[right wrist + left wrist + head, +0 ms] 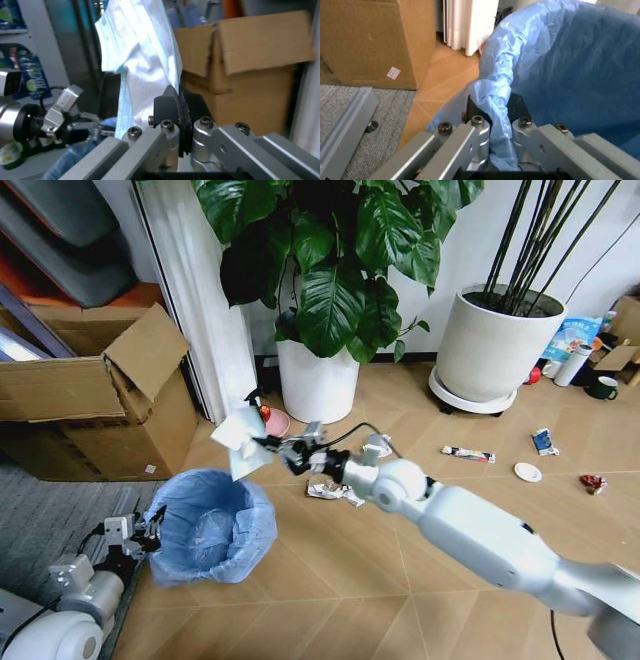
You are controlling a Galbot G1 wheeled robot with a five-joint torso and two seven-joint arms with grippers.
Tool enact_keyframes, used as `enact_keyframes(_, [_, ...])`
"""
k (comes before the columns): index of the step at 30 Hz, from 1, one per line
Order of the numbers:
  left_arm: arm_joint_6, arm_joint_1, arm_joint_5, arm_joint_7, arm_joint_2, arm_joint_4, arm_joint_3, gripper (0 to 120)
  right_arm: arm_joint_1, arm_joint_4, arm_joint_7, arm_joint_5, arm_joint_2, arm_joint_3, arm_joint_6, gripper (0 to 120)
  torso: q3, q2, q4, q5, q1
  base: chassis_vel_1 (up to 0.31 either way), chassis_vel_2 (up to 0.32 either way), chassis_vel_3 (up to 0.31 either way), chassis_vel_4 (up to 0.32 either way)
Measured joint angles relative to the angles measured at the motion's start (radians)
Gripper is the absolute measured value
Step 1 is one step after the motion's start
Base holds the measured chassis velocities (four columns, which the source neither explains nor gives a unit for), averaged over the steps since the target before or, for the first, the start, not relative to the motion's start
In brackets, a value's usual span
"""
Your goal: Pick up the trash bin and place the garbage on the floor into it.
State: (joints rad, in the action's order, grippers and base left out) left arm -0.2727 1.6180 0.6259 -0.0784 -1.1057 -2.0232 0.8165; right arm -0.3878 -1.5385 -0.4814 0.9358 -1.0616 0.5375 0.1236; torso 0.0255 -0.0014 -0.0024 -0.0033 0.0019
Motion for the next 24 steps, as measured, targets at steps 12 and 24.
enact_keyframes(12, [-0.001, 0.010, 0.014, 0.000, -0.002, -0.009, 0.014, 0, 0.075, 0.127, -0.043, -0.034, -0.178, 0.160, -0.021, 4, 0.000, 0.000, 0.0000, -0.0001, 0.000, 0.000, 0.000, 0.000, 0.000])
enact_keyframes(24, [-0.001, 0.013, 0.034, -0.002, 0.011, -0.009, 0.026, 0, 0.111, 0.083, -0.016, 0.007, -0.126, 0.187, -0.058, 48, 0.000, 0.000, 0.0004, 0.0003, 0.000, 0.000, 0.000, 0.000, 0.000])
